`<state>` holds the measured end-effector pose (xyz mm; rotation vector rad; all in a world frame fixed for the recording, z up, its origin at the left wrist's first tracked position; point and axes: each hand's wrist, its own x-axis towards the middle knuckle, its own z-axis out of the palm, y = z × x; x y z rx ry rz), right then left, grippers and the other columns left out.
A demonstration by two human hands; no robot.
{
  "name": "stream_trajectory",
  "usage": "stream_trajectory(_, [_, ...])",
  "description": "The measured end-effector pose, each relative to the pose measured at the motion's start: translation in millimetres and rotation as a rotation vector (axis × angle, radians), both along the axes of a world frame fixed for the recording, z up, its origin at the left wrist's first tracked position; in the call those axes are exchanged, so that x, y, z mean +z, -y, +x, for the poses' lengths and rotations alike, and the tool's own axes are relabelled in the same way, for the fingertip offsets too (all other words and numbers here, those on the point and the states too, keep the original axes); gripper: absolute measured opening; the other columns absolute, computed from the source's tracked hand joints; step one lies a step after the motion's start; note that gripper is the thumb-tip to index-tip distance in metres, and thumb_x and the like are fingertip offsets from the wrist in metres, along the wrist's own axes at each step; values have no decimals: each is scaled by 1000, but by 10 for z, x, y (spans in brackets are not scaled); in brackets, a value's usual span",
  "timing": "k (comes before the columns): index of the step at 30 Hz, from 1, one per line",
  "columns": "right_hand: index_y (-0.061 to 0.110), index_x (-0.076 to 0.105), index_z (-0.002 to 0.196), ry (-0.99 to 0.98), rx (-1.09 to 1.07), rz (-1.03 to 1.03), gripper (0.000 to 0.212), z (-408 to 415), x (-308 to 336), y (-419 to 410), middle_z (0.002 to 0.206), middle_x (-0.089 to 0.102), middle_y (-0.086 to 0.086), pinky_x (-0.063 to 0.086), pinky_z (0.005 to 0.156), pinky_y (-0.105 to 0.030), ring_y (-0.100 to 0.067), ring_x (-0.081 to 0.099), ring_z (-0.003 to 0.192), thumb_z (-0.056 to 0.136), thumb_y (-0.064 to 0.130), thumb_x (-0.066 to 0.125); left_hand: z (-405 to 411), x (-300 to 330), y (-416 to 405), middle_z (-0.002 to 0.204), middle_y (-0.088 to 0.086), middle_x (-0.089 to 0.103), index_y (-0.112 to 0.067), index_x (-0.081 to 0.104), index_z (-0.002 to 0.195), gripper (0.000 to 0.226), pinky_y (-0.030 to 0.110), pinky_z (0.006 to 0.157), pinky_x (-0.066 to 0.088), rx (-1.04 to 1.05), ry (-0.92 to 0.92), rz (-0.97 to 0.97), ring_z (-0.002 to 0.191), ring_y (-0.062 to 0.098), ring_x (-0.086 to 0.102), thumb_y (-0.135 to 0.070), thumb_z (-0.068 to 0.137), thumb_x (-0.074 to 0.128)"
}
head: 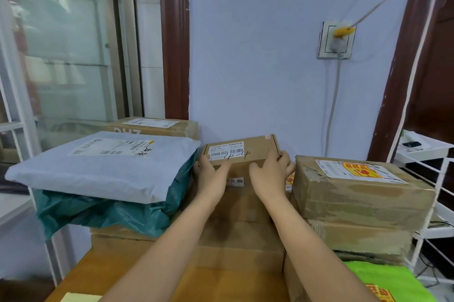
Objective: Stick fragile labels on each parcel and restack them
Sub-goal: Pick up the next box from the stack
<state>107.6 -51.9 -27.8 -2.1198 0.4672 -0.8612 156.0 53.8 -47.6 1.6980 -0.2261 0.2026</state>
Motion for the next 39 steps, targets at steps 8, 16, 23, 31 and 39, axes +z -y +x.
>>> stream_trajectory(8, [12, 32, 143, 253, -13, -172, 59, -272, 451, -93, 148, 21, -7, 36, 100, -30, -23, 12, 130, 87, 9, 51, -317, 94, -45, 134, 3, 42, -22, 38, 128, 51, 30, 96, 39, -102, 0, -225, 119, 17, 46, -34, 84, 62])
stream_trajectory(16, [14, 29, 148, 458, -60, -102, 65, -842, 752, 36, 137, 31, -3, 27, 85, -18, -19, 20, 124, 88, 8, 52, -720, 271, -25, 127, 11, 54, -11, 38, 131, 41, 34, 87, 45, -240, -165, -802, 116, 19, 51, -17, 93, 51])
stream_trajectory(23, [13, 34, 145, 481, -123, 66, 61, -1285, 611, 102, 132, 31, -5, 24, 81, -15, -20, 21, 118, 88, 4, 49, -1106, 330, -183, 110, 5, 69, -14, 60, 116, 26, 33, 77, 52, -300, -184, -812, 97, 16, 64, -26, 96, 48])
stream_trajectory(31, [12, 46, 139, 430, -148, 201, 52, -1655, 269, 21, 112, 30, 2, 25, 102, -25, -13, 21, 106, 88, 6, 47, -1489, 241, -378, 117, -1, 64, -30, 47, 97, 15, 44, 84, 50, -165, -163, -769, 103, 20, 61, -23, 92, 59])
stream_trajectory(39, [11, 53, 132, 393, -108, 200, 42, -1878, -72, -238, 109, 36, 1, 23, 92, -21, -12, 27, 103, 91, 9, 49, -1725, 14, -782, 116, 4, 63, -42, 53, 91, 20, 52, 97, 47, -20, -35, -620, 109, 26, 60, -25, 90, 63])
